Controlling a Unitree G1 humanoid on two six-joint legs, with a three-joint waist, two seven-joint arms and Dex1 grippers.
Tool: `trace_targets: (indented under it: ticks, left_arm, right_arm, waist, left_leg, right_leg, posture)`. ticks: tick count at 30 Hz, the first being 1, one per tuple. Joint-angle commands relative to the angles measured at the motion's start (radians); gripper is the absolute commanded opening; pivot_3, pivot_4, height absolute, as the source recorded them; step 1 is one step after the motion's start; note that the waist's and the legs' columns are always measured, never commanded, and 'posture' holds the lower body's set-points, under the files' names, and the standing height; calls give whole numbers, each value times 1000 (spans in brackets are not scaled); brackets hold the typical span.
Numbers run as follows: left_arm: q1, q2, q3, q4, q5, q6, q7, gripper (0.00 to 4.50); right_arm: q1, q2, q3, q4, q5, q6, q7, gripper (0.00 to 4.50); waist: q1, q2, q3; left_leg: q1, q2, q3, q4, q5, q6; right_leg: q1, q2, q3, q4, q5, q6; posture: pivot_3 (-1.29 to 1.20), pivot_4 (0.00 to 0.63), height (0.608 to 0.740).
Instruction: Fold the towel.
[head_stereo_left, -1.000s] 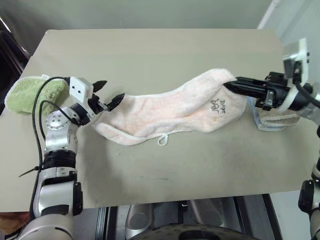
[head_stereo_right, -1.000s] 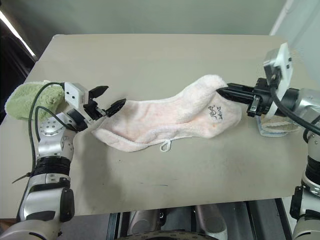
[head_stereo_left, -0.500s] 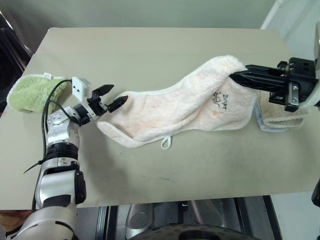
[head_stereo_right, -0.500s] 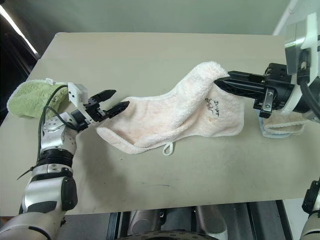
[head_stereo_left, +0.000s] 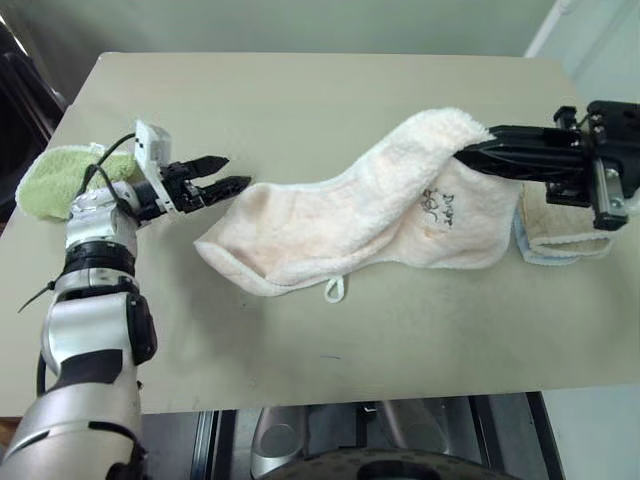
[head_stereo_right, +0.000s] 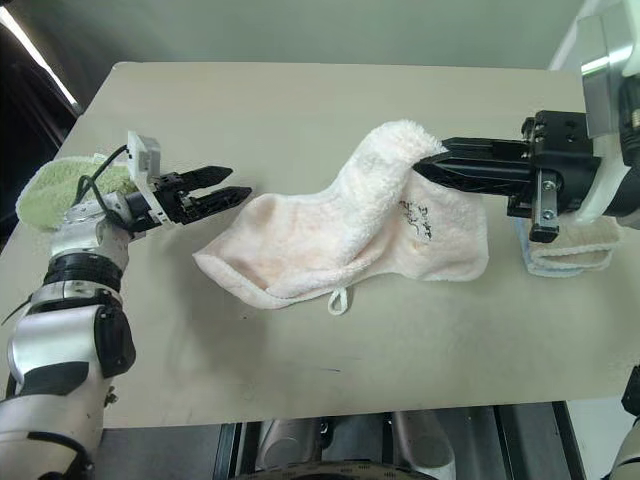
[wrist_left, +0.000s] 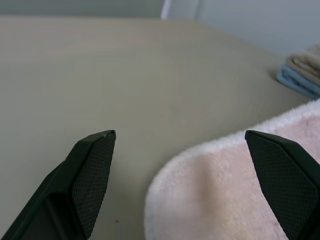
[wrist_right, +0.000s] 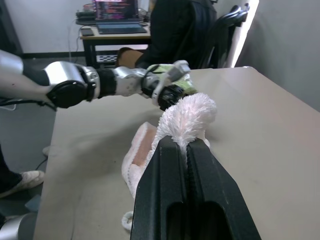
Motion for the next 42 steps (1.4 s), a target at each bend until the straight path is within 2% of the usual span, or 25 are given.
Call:
trace_targets:
  ticks: [1,9,18,21,32,38,42]
  left_arm:
    - [-50,-1,-39,45,68,-16,-12,4500]
    - [-76,-60,-133,100,204,-121,-37,4500]
    - [-106,-75,-113,131,227,-107,-12,4500]
    - [-107,-70,-114,134,233,-94,-21,3905]
    - [-141,-62,-27,137,194,-16,4,27]
    - [-160,-55,55,127,142,-31,64,27]
    - [-177,-56,129,124,93,-71,164,27]
  right_arm:
    - [-28,-17,-10,-17,34,-28,19,17]
    - [-52,-10,24,-31,44,-46,10,17]
    - [-49,-12,18,-51,64,-51,-16,17]
    - [-43,-17,16,-55,59,-57,-18,0]
    - [-29,-19,18,-59,48,-88,-14,0]
    - [30,-45,20,-19,-41,-128,3,0]
    - [97,-76,39,67,-205,-237,31,0]
  waist:
    - [0,0,0]
    - [1,0,0]
    - [1,0,0]
    - [0,0,0]
    - [1,0,0]
    - [2,0,0]
    - [3,0,0]
  left_leg:
    - [-1,0,0,0,0,0]
    - [-2,-1,1,0,0,0]
    - [-2,-1,1,1,1,1]
    - [-2,0,1,1,1,1]
    - [-2,-1,1,2,2,1]
    - [-2,-1,1,2,3,1]
    - [-2,-1,1,3,3,1]
  right_leg:
    - [-1,0,0,0,1,-1]
    - [-2,-1,0,0,-1,2]
    - [-2,0,0,0,-1,6]
    - [-2,0,0,0,-1,6]
    - [-2,0,0,0,0,7]
    - [-2,-1,0,0,0,7]
    - [-1,-1,0,0,1,8]
  posture:
    - [0,150,703]
    - [0,150,703]
    - [0,150,703]
    - [0,150,703]
    - [0,150,703]
    - [0,150,703]
    - [0,150,703]
